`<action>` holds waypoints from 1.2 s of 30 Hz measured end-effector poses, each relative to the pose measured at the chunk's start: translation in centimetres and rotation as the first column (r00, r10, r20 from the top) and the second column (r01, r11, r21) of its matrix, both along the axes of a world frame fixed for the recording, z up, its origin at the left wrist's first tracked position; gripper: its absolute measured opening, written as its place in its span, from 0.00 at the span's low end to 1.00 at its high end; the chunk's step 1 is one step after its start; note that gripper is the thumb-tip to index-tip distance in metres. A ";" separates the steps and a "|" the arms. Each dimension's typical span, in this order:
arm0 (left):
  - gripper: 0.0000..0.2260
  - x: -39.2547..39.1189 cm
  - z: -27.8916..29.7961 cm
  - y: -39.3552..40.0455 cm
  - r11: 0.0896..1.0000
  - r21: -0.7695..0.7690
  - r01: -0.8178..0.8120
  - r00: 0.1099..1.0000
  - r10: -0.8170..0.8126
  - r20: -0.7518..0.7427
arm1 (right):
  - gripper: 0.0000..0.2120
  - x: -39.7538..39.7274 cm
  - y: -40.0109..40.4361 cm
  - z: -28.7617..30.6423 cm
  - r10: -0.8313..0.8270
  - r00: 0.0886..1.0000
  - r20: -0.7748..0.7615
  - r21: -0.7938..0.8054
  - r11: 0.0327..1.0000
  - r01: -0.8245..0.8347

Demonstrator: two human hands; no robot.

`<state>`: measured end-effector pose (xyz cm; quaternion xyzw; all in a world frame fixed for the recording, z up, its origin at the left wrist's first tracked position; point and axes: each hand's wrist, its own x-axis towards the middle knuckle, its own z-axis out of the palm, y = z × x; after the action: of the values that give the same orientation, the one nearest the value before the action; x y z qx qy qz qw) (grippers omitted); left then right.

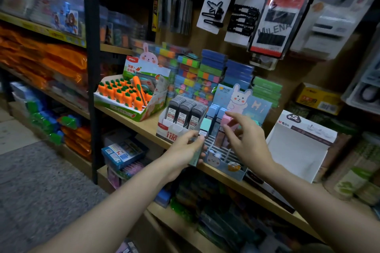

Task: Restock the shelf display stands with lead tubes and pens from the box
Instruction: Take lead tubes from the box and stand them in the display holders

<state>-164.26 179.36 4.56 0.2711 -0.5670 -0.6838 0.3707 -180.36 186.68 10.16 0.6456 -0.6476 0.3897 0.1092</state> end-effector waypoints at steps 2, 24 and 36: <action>0.07 -0.1 0.1 0.3 0.998 -0.023 0.051 0.999 -0.051 0.007 | 0.16 1.1 0.9 -0.1 0.077 0.991 0.111 0.024 0.997 -0.080; 0.27 -1.6 -2.6 1.8 0.431 -0.817 0.383 0.641 0.513 0.571 | 0.08 -7.2 3.6 3.2 -0.106 0.994 0.035 0.007 0.994 0.106; 0.25 -1.6 -3.1 1.4 0.407 -0.843 0.352 0.671 0.519 0.530 | 0.05 -7.1 2.2 0.9 -0.155 0.983 -0.102 0.066 0.984 0.163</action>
<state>-165.91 180.79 1.46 0.3058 -0.9214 -0.0662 0.2307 -187.45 188.93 11.10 0.6134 -0.7051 0.3240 0.1471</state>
